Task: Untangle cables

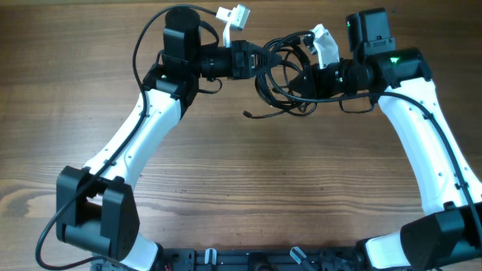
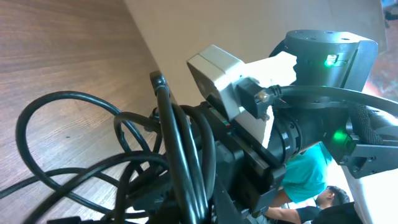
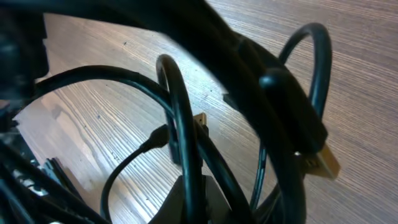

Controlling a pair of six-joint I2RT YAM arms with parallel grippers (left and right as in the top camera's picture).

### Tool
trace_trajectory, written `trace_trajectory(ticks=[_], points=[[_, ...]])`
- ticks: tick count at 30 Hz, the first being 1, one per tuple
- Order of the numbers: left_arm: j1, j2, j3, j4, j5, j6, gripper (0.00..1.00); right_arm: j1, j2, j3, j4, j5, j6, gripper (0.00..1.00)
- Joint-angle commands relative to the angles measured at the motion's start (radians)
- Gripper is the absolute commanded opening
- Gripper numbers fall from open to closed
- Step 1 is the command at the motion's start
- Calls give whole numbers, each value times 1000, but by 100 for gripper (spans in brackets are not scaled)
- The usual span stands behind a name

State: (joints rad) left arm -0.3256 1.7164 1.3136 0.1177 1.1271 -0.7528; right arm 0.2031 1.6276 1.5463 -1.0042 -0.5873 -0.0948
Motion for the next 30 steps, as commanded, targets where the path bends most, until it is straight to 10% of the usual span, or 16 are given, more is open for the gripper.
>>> trace_trajectory(ticks=[1,11,21,30], points=[[19,-16,15,-65,-68,20,4,-7,-62,-1,-12,-43,28,4],[34,-16,15,-500,-488,171,4,-243,-258,-1,-100,-34,148,4],[61,-16,15,-504,-527,198,4,-349,-257,-1,-245,752,555,4],[135,-22,15,-381,-434,199,4,-349,-253,-1,-262,925,660,4]])
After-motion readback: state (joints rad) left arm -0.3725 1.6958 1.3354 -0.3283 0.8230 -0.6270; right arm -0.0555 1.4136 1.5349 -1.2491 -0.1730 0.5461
